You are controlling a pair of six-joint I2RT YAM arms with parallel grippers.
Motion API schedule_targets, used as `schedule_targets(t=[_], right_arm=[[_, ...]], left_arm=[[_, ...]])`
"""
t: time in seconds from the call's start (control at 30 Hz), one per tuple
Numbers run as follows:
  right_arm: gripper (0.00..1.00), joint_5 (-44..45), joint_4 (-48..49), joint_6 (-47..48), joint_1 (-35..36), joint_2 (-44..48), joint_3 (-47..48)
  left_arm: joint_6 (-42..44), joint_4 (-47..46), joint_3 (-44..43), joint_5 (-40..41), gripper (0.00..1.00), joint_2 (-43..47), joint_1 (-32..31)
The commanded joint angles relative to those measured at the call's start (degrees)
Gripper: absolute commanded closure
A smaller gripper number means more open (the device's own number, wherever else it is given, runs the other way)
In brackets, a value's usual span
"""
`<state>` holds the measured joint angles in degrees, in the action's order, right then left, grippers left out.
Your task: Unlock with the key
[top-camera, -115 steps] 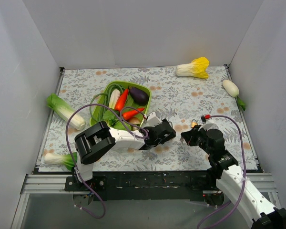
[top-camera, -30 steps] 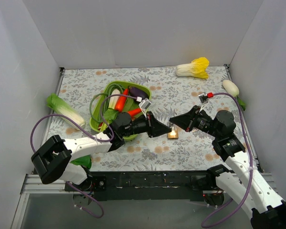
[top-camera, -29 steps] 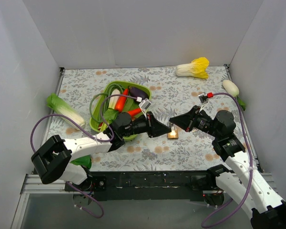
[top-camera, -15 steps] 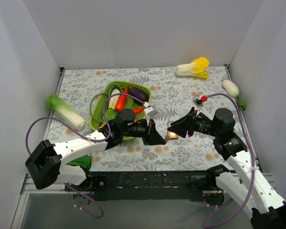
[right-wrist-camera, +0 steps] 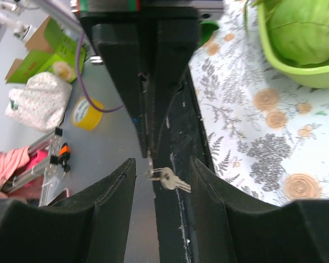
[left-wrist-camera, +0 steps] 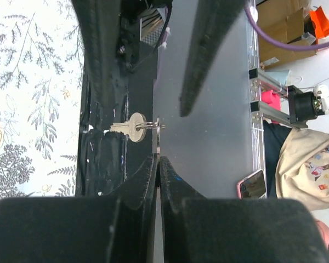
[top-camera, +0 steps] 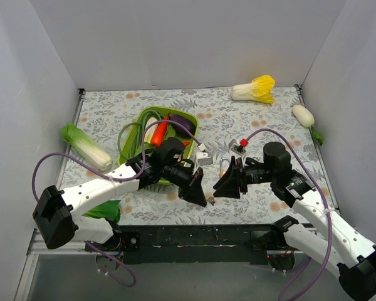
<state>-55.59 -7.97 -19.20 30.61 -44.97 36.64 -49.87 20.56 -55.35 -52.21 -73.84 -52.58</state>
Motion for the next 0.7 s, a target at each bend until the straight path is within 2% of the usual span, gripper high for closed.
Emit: schedule_targets(t=[0.0, 0.2, 0.67], right_arm=[[0.49, 0.22, 1.37, 1.45, 4.01, -0.55, -0.52], [0.50, 1.36, 5.77, -1.19, 8.84, -2.31, -2.71], [0.73, 3.91, 9.29, -1.81, 12.81, -4.95, -4.03]], left_arm=[[4.60, 6.95, -2.83, -0.71, 1.00, -0.33, 0.19], [5.22, 7.83, -3.09, -0.44, 1.00, -1.39, 0.19], [5.75, 7.83, -2.92, 0.35, 1.00, -1.48, 0.19]])
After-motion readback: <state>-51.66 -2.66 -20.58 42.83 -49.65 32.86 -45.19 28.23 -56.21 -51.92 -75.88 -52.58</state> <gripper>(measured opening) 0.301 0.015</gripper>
